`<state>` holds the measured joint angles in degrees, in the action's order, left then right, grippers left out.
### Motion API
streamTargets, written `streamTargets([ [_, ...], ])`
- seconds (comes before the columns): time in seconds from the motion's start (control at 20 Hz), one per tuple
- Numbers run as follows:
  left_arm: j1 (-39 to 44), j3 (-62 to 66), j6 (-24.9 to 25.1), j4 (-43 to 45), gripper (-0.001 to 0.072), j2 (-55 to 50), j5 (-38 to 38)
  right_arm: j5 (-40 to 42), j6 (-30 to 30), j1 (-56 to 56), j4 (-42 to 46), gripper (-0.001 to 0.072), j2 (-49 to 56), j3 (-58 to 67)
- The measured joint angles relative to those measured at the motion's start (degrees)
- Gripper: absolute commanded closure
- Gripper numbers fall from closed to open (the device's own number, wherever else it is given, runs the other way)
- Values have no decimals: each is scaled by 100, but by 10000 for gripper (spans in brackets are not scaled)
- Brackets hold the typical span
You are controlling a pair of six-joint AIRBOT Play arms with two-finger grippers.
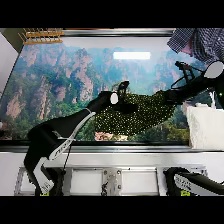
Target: Fold the clothes and pants, and hang the long-sleeved shirts on hangers.
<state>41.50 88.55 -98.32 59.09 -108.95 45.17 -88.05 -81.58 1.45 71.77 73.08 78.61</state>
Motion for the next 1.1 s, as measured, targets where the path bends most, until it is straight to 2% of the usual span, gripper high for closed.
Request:
streamTargets([
  [0.25, 168, 938, -20, -63, 704, -688, 328, -101, -103, -435, 57, 706, -13, 341],
  [0.5, -52, 1338, -17, -20, 704, -691, 643, -131, -140, -623, 70, 706, 13, 417],
  [0.85, -1274, 1438, 92, 848, 704, 186, 1180, 284, -389, -1222, 68, 706, 142, 428],
  [1.1, -2369, 1445, 234, 1099, 704, 973, 1534, 1274, -861, -2363, 7, 696, 743, 428],
])
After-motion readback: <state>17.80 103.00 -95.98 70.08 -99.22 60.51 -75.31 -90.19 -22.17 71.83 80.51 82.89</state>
